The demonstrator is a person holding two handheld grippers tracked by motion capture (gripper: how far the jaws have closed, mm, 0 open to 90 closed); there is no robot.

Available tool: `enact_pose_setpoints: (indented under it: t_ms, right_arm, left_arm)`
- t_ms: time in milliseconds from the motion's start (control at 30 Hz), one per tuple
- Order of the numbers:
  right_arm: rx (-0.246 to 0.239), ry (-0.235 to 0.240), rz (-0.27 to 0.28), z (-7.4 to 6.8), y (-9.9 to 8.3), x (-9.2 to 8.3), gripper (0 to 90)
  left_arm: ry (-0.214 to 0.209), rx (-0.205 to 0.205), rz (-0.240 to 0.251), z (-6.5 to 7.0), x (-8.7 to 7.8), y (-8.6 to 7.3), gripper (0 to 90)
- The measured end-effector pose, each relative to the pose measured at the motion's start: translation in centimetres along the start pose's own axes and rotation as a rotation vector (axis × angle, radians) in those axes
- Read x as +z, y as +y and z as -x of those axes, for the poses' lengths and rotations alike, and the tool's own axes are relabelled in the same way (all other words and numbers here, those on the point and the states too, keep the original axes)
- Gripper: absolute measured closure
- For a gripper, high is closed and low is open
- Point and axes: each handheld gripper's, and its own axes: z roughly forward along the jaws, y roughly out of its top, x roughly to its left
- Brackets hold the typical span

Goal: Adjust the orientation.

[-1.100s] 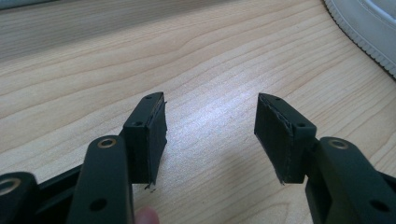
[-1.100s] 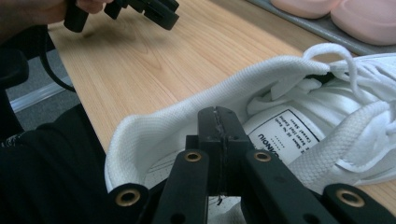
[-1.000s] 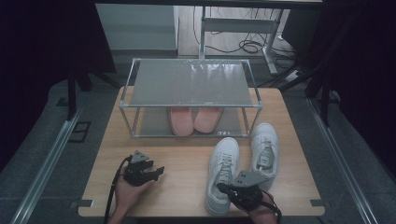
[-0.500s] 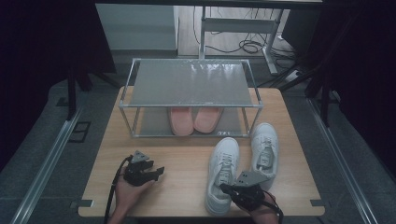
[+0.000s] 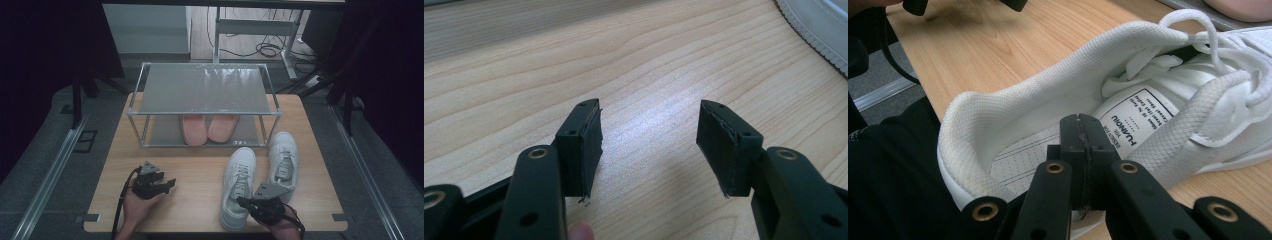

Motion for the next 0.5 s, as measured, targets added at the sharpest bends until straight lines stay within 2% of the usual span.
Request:
enact_pose_setpoints:
  t_ms: [500]
  right_arm:
    - [0.033,-0.019,-0.002,1.0,-0.9,-1.5,90.0]
  left_arm:
    - [-0.001,0.0,-0.004,0.0,0.1,0.0,44.2]
